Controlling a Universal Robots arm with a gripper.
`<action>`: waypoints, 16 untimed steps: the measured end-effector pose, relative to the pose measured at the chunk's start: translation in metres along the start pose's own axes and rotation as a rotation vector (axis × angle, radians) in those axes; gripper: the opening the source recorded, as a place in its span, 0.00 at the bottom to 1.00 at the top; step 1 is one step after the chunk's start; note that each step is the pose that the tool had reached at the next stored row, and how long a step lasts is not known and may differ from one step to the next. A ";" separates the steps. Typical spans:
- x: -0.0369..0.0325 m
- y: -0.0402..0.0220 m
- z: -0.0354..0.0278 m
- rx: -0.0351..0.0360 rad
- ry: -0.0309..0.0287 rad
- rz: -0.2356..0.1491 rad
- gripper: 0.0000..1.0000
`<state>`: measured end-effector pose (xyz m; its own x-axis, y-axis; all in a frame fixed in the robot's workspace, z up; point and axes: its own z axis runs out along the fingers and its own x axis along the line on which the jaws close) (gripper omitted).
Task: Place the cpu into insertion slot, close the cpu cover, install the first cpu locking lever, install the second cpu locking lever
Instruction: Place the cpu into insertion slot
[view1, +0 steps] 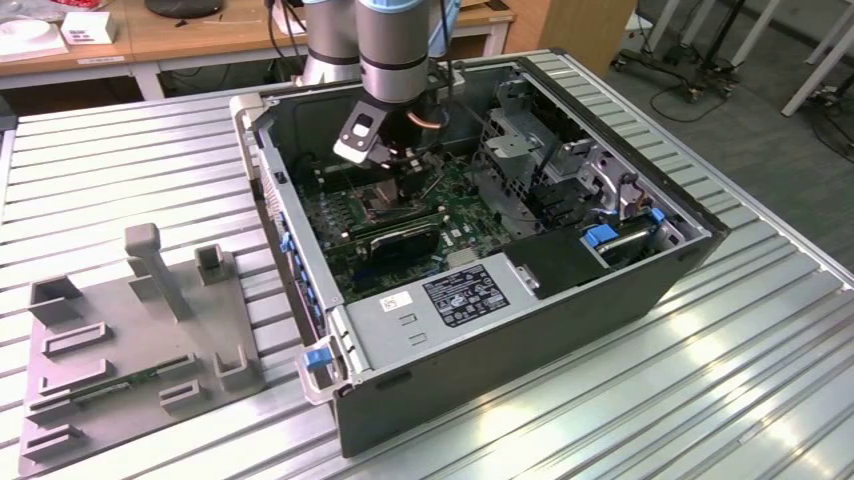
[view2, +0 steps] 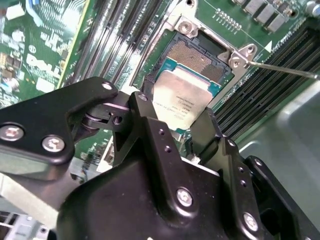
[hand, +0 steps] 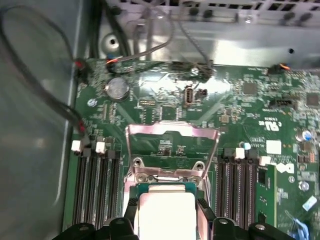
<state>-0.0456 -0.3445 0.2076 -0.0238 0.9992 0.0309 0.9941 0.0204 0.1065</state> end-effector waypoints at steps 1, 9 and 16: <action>0.0000 -0.0001 0.0000 -0.0004 -0.0016 0.014 0.54; 0.0000 -0.0012 0.0001 -0.0010 0.0094 0.043 0.54; -0.0001 -0.0009 0.0003 0.0343 0.0090 0.044 0.54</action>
<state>-0.0465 -0.3445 0.2072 0.0195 0.9988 0.0439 0.9972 -0.0226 0.0707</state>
